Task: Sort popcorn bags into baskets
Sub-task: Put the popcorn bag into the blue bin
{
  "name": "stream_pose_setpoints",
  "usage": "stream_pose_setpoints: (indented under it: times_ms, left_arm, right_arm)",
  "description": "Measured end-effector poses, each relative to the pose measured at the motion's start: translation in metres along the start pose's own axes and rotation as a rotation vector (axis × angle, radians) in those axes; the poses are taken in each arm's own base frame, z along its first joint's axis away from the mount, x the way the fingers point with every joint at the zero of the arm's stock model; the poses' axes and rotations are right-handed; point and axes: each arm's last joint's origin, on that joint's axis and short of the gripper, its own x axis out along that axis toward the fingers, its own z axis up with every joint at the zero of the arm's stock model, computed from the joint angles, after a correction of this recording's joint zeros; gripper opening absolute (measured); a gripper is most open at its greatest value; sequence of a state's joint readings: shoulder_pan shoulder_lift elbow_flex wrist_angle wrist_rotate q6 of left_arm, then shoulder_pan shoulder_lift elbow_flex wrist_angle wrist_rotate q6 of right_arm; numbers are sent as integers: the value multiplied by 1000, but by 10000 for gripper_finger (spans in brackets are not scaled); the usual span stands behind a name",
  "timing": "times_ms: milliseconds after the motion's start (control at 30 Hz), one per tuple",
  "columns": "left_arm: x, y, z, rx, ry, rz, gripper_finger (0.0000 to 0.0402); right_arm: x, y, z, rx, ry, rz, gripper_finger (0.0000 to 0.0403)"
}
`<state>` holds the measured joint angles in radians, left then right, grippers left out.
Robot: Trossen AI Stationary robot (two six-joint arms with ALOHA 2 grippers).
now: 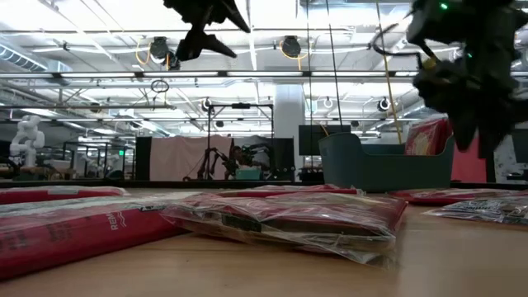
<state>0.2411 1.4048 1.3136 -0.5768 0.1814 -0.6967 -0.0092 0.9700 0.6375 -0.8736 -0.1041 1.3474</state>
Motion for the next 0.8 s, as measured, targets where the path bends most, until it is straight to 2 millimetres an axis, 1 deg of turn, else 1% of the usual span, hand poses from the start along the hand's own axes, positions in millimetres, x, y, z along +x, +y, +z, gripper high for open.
stream_pose_setpoints:
  times_ms: [133,267,333,433,500,600,700,800]
  left_arm:
    - [3,-16,-14,-29,32,-30,234]
    - [5,-32,-30,-47,32,-20,234]
    - [6,-39,-37,-31,24,-10,234]
    - [6,-46,-44,-43,29,-17,234]
    - [6,-49,-47,-71,32,-23,234]
    - [6,-53,-50,-99,16,-17,234]
    - [6,-57,-52,-117,-19,-16,234]
    - [7,-61,-52,-120,-59,-26,234]
  right_arm:
    - [25,-18,-5,9,-14,2,192]
    - [47,-29,-5,23,-43,47,229]
    - [56,-34,-4,29,-60,69,240]
    - [66,-44,-5,52,-64,51,242]
    - [68,-46,-5,34,-73,68,234]
    - [69,-46,-4,-3,-94,84,203]
    - [68,-44,-4,-15,-115,107,155]
    - [68,-41,-3,-14,-133,137,97]
